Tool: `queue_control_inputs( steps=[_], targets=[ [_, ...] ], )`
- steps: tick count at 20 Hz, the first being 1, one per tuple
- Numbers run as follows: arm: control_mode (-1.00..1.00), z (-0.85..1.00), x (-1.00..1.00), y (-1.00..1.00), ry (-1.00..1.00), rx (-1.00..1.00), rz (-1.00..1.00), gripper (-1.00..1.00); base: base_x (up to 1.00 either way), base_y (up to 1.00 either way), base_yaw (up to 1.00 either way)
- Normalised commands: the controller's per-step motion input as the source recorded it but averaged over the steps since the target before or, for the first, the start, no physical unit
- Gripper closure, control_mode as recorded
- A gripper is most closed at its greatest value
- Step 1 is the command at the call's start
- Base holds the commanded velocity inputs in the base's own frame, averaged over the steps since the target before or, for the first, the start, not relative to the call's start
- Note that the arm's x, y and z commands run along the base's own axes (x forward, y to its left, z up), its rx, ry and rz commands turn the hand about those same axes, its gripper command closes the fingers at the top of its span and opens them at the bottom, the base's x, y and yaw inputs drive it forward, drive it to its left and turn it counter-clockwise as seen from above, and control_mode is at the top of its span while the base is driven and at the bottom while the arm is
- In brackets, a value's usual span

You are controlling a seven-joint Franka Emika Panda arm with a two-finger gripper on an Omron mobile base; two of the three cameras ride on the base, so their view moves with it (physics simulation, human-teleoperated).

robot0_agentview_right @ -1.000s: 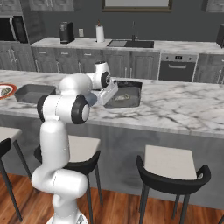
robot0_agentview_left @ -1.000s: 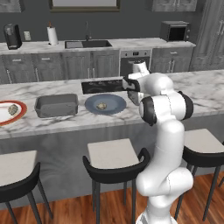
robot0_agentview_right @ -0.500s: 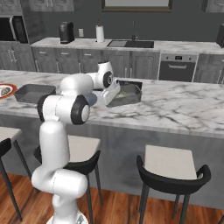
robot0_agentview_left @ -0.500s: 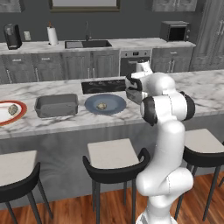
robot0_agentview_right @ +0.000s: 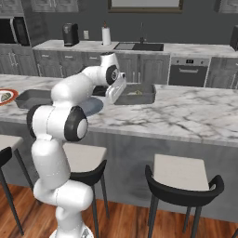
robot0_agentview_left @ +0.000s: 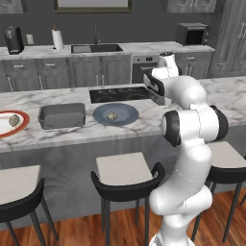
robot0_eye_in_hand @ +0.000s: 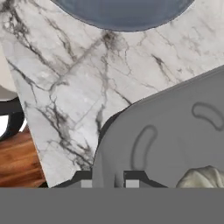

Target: Place two dumplings into each of the tupperware containers and then place the containers in the fridge.

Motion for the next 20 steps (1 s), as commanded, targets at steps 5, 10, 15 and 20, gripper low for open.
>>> queue_control_inputs(
  steps=[5, 10, 15, 20],
  targets=[
    [-1.00, 0.52, -1.00, -0.01, -0.10, 0.00, 0.13, 1.00, 0.00, 0.00, 0.00],
    [-1.00, 0.10, -1.00, 0.14, -0.03, 0.00, 0.13, 1.00, 0.00, 0.00, 0.00],
    [-1.00, 0.10, -1.00, 0.41, -0.11, -0.06, 0.18, 1.00, 0.00, 0.00, 0.00],
    [-1.00, 0.01, -1.00, 0.48, -0.13, -0.10, 0.22, 1.00, 0.00, 0.00, 0.00]
  ],
)
